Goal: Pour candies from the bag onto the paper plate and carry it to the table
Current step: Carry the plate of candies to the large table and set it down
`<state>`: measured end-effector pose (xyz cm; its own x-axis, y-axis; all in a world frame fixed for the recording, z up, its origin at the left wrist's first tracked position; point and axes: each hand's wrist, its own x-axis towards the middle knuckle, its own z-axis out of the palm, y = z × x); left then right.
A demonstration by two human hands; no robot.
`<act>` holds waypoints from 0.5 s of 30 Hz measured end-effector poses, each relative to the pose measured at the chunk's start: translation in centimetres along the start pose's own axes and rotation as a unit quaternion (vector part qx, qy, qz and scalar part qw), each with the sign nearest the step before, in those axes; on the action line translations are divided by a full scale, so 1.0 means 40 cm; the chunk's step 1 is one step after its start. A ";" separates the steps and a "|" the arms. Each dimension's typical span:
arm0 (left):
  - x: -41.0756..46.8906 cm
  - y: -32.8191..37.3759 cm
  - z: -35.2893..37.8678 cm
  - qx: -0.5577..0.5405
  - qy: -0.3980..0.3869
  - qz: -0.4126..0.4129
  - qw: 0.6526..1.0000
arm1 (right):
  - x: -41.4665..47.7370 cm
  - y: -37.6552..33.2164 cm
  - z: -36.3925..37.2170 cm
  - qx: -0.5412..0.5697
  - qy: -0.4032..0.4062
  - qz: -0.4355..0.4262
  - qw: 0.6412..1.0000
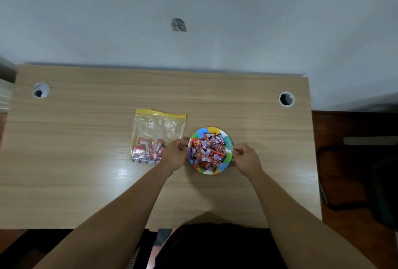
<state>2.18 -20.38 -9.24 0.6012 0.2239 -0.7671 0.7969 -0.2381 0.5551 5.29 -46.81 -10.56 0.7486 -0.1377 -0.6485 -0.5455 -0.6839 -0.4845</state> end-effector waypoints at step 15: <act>-0.073 0.018 0.001 -0.099 -0.023 0.003 0.995 | -0.059 -0.015 -0.051 0.069 0.001 0.007 0.998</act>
<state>1.00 -21.26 -6.60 0.6069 0.1783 -0.7745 0.7915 -0.0471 0.6094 4.61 -47.53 -7.55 0.7413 -0.1482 -0.6546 -0.6025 -0.5767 -0.5517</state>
